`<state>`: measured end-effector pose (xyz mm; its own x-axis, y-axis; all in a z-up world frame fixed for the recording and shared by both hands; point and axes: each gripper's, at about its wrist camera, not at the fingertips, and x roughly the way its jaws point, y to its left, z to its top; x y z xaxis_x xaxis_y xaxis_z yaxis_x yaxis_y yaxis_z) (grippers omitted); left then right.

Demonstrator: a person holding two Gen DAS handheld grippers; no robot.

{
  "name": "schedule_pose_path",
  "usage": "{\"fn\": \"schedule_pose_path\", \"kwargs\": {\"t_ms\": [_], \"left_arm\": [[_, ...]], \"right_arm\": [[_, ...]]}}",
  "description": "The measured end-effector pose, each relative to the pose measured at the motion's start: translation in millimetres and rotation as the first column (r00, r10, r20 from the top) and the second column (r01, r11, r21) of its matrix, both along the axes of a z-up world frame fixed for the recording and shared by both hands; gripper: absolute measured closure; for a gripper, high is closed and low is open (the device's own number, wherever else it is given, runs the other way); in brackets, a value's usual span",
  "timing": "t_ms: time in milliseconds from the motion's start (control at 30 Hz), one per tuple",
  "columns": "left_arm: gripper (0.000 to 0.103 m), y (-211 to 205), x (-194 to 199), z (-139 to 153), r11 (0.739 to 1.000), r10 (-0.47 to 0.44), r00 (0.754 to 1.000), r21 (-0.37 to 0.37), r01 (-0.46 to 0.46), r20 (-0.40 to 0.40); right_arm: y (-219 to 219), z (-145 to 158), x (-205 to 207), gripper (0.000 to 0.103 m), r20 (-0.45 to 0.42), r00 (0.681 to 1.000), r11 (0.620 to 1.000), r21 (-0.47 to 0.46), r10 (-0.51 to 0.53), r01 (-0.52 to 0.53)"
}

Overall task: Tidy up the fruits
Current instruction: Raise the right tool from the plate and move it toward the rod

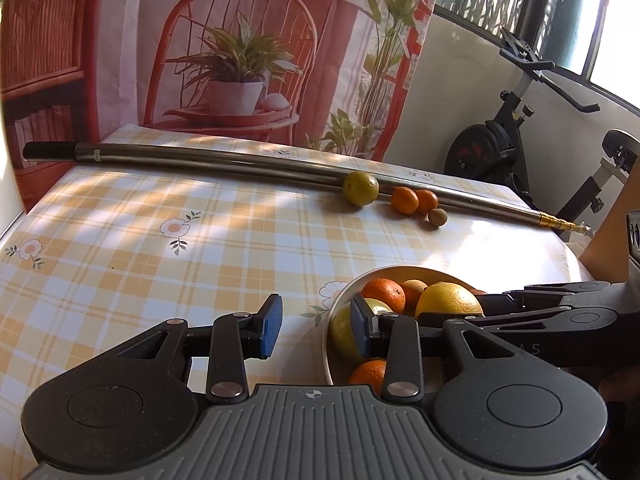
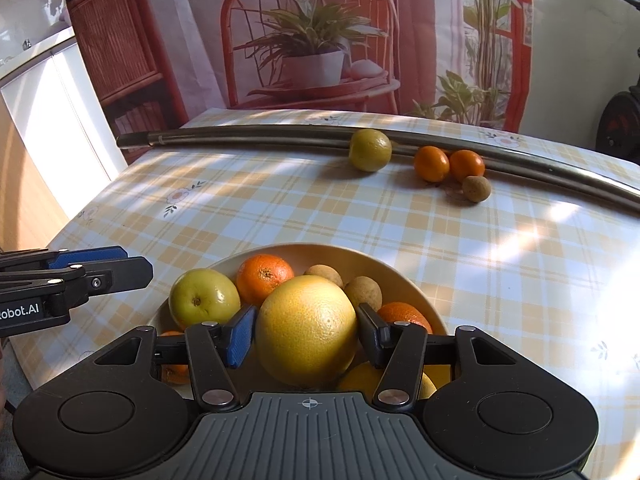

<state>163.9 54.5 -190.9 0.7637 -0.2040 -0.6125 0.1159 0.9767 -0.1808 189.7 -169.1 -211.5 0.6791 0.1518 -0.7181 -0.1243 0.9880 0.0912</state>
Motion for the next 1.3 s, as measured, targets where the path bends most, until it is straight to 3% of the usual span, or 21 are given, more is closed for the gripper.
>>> {"fn": "schedule_pose_path", "kwargs": {"t_ms": [533, 1300], "left_arm": [[0.064, 0.1, 0.1, -0.6, 1.000, -0.006, 1.000, -0.003, 0.006, -0.002], [0.064, 1.4, -1.4, -0.5, 1.000, -0.002, 1.000, -0.002, 0.002, -0.009]], "right_arm": [[-5.8, 12.9, -6.0, 0.052, 0.071, 0.997, 0.998, -0.050, -0.024, 0.027], [-10.9, 13.8, -8.4, 0.053, 0.081, 0.996, 0.999, -0.027, -0.035, 0.038]]}}
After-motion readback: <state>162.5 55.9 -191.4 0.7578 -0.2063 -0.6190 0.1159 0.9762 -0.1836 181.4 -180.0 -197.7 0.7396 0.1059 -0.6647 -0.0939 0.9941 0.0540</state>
